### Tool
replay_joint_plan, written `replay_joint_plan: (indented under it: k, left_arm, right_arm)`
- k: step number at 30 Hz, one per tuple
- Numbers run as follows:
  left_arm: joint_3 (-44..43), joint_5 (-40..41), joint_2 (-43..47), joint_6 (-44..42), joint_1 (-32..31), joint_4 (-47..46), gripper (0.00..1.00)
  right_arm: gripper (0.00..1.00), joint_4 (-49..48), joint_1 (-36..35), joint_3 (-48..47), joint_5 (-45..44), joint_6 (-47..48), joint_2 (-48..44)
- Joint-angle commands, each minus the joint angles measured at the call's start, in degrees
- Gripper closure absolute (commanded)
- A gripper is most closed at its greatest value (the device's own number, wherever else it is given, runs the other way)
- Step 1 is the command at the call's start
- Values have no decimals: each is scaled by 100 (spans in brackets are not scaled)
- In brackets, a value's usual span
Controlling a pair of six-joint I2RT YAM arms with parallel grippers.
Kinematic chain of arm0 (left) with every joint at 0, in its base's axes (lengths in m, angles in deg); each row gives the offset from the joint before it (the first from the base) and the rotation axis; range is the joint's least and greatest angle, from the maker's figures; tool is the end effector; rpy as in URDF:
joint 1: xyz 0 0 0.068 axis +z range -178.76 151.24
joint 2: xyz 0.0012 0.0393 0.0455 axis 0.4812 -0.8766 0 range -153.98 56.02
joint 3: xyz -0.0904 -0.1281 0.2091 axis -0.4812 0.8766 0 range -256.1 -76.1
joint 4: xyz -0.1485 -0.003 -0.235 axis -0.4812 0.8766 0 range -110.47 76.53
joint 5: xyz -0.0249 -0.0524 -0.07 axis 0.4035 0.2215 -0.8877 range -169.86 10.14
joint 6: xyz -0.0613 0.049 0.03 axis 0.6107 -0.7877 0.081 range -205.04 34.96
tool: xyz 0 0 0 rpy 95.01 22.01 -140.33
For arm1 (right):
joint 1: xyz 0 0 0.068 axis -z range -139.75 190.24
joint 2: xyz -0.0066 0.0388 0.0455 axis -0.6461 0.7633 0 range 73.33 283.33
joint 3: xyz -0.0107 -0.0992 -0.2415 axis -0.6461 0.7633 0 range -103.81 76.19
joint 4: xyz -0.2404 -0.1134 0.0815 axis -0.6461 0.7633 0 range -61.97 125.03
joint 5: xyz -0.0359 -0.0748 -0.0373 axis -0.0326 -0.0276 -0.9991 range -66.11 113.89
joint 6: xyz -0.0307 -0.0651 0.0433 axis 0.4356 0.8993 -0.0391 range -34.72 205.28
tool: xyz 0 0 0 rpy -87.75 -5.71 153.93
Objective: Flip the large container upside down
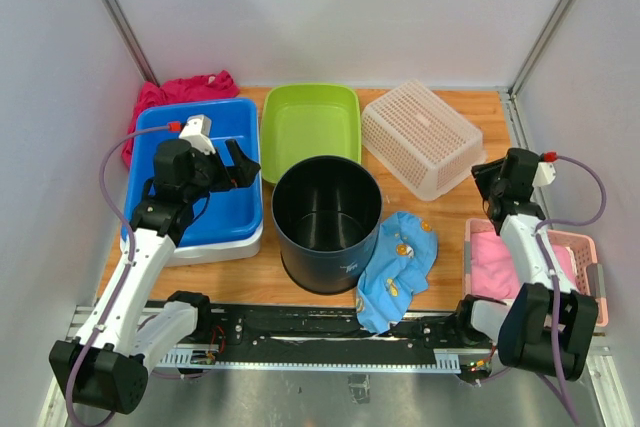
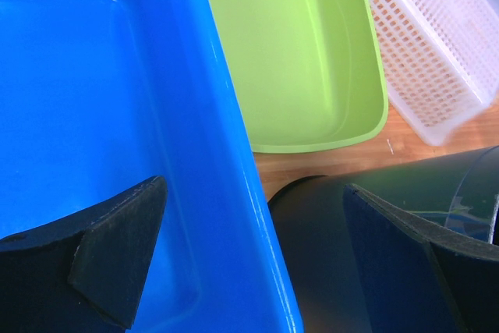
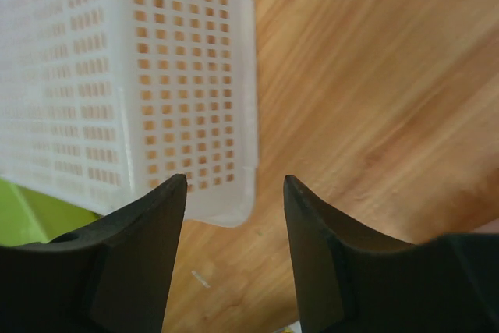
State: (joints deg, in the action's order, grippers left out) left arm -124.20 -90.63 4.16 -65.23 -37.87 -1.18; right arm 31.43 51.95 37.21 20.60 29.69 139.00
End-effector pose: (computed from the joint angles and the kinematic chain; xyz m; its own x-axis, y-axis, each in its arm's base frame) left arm 0.2593 -0.0555 0.2972 -0.4740 -0.2613 -0.8408 0.1749 0.9080 -0.3807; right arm 0.2982 -0.0662 0.2049 -0.0703 0.8557 -0.5127 0.5469 0.4629 0.6976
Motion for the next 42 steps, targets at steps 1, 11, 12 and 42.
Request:
replay_joint_plan:
  k: [1,11,12,42]
  left_arm:
    - [10,-87,129,-2,33,-76,1]
    - [20,-78,31,68,39,-207,1]
    - [18,-75,12,74,35,-218,1]
    - [-35,92,264,150,31,88,1]
  right_arm:
    - [43,1045,71,-565,-587,527,119]
    - [43,1563,-1375,-2809,186,3950,1185]
    - [43,1844,-1634,-3284,144,4253,1520]
    - [17,4387,-2326,-8101,-2507,4084,6121]
